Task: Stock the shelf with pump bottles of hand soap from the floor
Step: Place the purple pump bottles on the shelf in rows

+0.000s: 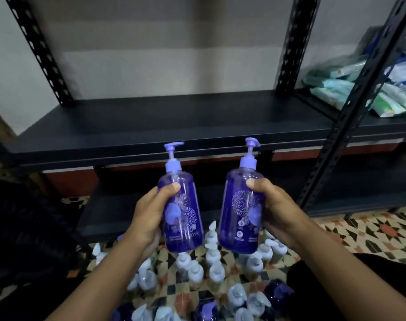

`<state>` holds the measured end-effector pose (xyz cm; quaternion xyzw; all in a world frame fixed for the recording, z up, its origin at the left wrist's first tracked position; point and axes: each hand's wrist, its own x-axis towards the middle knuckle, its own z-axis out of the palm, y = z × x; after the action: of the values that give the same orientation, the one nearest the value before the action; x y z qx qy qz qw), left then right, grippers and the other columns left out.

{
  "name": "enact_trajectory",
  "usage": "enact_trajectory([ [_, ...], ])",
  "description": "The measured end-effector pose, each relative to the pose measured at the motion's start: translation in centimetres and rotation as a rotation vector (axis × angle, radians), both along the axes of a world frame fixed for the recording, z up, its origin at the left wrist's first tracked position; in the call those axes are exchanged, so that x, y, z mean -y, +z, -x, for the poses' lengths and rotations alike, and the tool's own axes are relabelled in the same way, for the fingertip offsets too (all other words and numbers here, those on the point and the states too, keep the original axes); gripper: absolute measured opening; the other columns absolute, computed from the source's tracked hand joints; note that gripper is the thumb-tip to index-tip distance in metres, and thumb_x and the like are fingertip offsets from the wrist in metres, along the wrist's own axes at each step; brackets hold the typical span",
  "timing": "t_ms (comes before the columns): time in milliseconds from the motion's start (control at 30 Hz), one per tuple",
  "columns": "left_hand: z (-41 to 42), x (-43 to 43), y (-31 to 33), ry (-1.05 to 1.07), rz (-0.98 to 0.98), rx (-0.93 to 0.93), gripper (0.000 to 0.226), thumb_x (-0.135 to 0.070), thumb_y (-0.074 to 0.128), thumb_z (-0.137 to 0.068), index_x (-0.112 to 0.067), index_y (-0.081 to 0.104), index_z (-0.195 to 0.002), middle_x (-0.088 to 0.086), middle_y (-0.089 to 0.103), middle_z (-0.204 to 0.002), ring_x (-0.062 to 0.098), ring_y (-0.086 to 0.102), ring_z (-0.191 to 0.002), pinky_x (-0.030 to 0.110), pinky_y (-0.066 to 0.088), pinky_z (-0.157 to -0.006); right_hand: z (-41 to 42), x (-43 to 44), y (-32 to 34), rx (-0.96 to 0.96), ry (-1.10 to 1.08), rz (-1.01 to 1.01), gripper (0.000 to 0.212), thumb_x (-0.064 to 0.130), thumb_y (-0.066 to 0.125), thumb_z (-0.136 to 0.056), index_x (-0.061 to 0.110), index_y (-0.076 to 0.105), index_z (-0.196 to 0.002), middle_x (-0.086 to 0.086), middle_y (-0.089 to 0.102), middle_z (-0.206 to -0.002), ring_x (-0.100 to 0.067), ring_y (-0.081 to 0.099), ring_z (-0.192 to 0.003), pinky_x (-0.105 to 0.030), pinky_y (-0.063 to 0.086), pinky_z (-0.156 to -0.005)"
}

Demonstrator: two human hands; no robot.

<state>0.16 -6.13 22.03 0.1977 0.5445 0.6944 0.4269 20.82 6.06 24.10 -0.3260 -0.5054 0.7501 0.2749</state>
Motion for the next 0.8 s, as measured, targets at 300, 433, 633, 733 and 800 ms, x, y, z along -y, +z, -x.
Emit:
enact_trajectory([
  [300,-0.1,-0.6,-0.6,-0.127,0.112,0.137,0.063,-0.058,0.069,-0.078,-0.009,0.068,-0.117,0.026,0.071,-0.109,0.042,0.069,-0.102,0.060,0.054,-0.094,3.1,0.9,-1.8,-0.105,0.096,0.311,0.043,0.054,0.064,-0.089,0.017,0.065,-0.111,-0.006,0.071,-0.086,-0.022,0.072,-0.077,-0.041,0.058,-0.077],
  [433,-0.1,-0.8,-0.5,-0.117,0.112,0.178,0.055,-0.057,0.060,-0.089,-0.011,0.067,-0.119,0.017,0.070,-0.100,0.036,0.067,-0.093,0.050,0.059,-0.084,3.2,1.0,-2.1,-0.102,0.128,0.318,0.044,0.060,0.064,-0.088,0.020,0.072,-0.105,-0.004,0.070,-0.087,-0.020,0.071,-0.079,-0.042,0.054,-0.083],
  [633,0.0,-0.6,-0.4,-0.143,0.076,0.068,0.062,-0.016,0.075,-0.066,-0.014,0.055,-0.125,0.010,0.069,-0.102,0.022,0.073,-0.081,0.040,0.061,-0.066,2.2,0.6,-2.2,-0.079,0.128,0.240,0.062,0.017,0.080,-0.069,0.003,0.058,-0.125,-0.016,0.069,-0.099,-0.029,0.070,-0.086,-0.050,0.057,-0.084],
  [733,-0.2,-0.5,-0.4,-0.128,0.066,0.010,0.069,-0.004,0.084,-0.063,-0.017,0.056,-0.125,0.010,0.070,-0.105,0.023,0.074,-0.083,0.038,0.061,-0.065,1.5,0.5,-1.8,-0.059,0.112,0.160,0.047,0.009,0.077,-0.070,0.001,0.063,-0.114,-0.016,0.069,-0.094,-0.028,0.069,-0.082,-0.045,0.058,-0.078],
  [800,-0.4,-0.3,-0.5,-0.113,0.063,-0.012,0.063,-0.006,0.089,-0.062,-0.012,0.062,-0.119,0.012,0.073,-0.100,0.023,0.074,-0.079,0.037,0.060,-0.063,1.2,0.4,-1.6,-0.038,0.077,0.116,0.045,0.008,0.083,-0.071,0.000,0.065,-0.111,-0.017,0.069,-0.094,-0.027,0.069,-0.080,-0.042,0.059,-0.074],
])
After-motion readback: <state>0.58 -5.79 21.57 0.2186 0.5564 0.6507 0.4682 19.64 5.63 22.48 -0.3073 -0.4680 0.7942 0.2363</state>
